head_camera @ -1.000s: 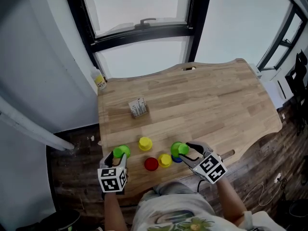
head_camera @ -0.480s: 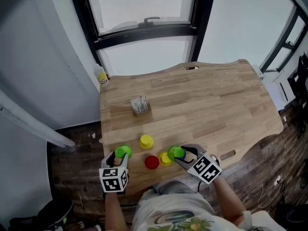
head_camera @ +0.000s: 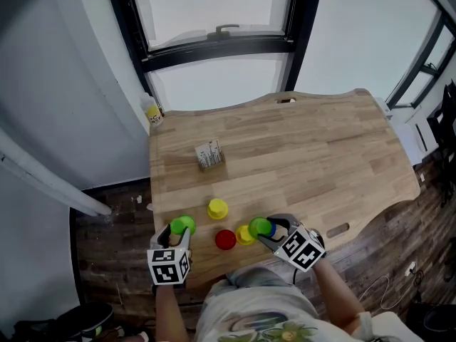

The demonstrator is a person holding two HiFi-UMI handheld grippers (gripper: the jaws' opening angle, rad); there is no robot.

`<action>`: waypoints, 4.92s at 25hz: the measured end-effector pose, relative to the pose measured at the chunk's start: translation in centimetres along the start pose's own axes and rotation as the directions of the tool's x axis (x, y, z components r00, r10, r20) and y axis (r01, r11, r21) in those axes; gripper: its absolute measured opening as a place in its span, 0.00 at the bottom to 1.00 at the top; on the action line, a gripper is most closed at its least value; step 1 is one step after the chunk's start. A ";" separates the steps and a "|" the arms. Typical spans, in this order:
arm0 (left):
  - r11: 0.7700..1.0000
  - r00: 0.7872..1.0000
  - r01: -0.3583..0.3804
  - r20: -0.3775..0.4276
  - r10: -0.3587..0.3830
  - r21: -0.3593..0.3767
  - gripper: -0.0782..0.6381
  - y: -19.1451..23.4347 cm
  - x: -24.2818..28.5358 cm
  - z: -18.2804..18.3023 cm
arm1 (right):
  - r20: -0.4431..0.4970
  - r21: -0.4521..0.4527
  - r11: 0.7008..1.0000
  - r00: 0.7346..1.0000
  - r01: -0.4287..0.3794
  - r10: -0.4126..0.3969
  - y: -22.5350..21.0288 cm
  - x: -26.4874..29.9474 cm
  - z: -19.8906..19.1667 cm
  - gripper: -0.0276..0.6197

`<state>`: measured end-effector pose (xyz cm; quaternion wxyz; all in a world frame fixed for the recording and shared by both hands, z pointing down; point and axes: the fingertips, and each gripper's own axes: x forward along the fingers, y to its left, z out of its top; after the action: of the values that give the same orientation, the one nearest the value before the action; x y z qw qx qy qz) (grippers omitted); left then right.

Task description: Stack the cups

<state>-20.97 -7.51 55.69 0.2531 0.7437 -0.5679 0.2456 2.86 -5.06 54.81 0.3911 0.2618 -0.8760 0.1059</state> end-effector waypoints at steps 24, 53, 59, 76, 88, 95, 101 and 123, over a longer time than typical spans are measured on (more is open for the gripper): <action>1.000 1.000 0.014 -0.002 -0.014 0.008 0.43 -0.2 0.1 0.2 | 0.045 0.065 0.998 0.999 -0.016 0.013 0.1 -0.4 0.5 0.43; 0.966 0.986 0.131 0.068 -0.149 0.222 0.43 -6.4 -2.4 4.5 | 0.255 0.195 0.980 0.963 0.042 -0.092 -1.4 -4.1 2.5 0.41; 0.946 0.977 0.185 0.050 -0.205 0.267 0.43 -8.6 -2.4 4.3 | 0.256 0.205 0.977 0.961 0.050 -0.103 -1.4 -4.2 2.3 0.41; 0.873 0.953 0.298 -0.067 -0.296 0.386 0.43 -14.2 -1.1 1.6 | 0.268 0.228 0.972 0.956 0.059 -0.121 -0.5 -4.9 1.5 0.40; 0.834 0.941 0.340 -0.162 -0.298 0.435 0.43 -17.0 0.7 -1.2 | 0.272 0.245 0.968 0.954 0.062 -0.130 -0.6 -5.6 0.5 0.40; 0.845 0.937 0.348 -0.181 -0.299 0.405 0.43 -17.0 1.3 -1.8 | 0.273 0.251 0.966 0.953 0.064 -0.135 -0.6 -5.8 0.0 0.40; 0.850 0.935 0.353 -0.183 -0.305 0.391 0.43 -17.2 1.5 -1.9 | 0.267 0.258 0.964 0.954 0.066 -0.137 -0.4 -6.1 -0.6 0.40; 0.839 0.921 0.388 -0.185 -0.342 0.382 0.49 -17.9 1.9 -1.6 | 0.253 0.272 0.960 0.957 0.067 -0.139 0.0 -5.8 -1.3 0.40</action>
<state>-3.35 -3.73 56.38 0.1638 0.8600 -0.3364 0.3470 6.87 -2.41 51.38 0.2353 0.3685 -0.8845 0.1630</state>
